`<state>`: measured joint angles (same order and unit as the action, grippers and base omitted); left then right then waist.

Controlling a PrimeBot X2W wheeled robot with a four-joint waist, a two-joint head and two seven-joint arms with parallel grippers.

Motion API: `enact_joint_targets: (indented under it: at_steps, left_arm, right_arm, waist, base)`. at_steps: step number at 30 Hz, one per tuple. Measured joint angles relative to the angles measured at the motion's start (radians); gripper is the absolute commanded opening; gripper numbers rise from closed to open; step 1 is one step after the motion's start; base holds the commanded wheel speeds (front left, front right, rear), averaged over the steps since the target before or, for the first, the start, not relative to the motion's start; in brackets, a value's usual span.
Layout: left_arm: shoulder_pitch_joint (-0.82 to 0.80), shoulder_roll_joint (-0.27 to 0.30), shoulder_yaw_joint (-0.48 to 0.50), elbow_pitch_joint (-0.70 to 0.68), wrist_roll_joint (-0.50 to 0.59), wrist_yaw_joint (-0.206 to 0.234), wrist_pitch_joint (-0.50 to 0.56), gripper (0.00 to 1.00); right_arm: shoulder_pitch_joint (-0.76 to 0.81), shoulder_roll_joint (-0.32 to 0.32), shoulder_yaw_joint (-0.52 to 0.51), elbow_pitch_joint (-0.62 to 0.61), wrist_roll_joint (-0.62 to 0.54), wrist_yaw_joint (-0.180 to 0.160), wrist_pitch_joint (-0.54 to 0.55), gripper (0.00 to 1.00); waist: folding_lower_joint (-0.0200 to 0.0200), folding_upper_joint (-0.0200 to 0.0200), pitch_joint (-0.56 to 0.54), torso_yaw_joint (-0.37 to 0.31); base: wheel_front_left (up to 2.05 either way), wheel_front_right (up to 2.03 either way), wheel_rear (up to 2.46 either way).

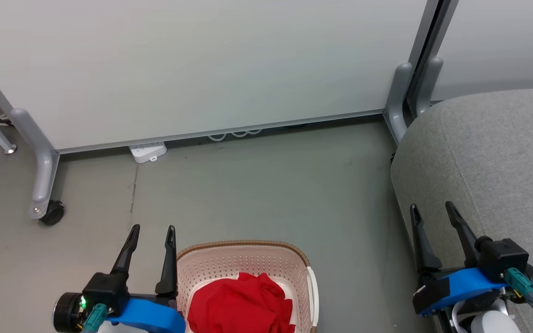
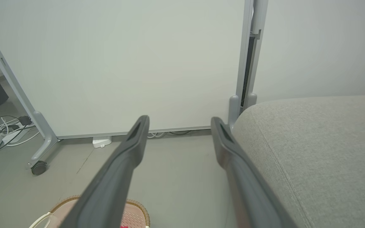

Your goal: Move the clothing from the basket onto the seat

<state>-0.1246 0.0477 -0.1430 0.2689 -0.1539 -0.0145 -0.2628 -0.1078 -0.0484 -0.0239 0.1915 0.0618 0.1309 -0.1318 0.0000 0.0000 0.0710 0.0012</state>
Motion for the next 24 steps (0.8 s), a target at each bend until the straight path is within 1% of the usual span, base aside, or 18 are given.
enact_joint_targets:
  at_steps: [9,17,21,24]
  left_arm:
    - [-0.106,0.023,-0.034,0.108,0.038,-0.041,0.000,1.00]
    - [-0.234,0.051,-0.060,0.305,0.051,-0.068,0.003,1.00]
    - [-0.317,0.071,-0.080,0.424,0.058,-0.082,0.052,1.00]
    - [-0.385,0.087,-0.089,0.496,0.060,-0.090,0.068,1.00]
  right_arm:
    - [-0.063,0.000,0.012,-0.046,0.005,0.000,-0.001,1.00]
    - [-0.148,-0.001,0.050,-0.076,0.010,0.000,-0.015,1.00]
    - [-0.190,-0.001,0.073,-0.086,0.013,0.000,-0.026,1.00]
    - [-0.218,-0.001,0.092,-0.087,0.022,0.000,-0.037,1.00]
  waist:
    - [0.0000,0.0000,0.117,-0.007]
    - [0.0001,0.0000,0.278,-0.036]
    - [0.0002,0.0000,0.372,-0.060]
    - [0.0002,0.0000,0.442,-0.081]
  base:
    - [0.00,0.00,0.00]
    - [0.00,0.00,0.00]
    - [0.00,0.00,0.00]
    - [0.00,0.00,0.00]
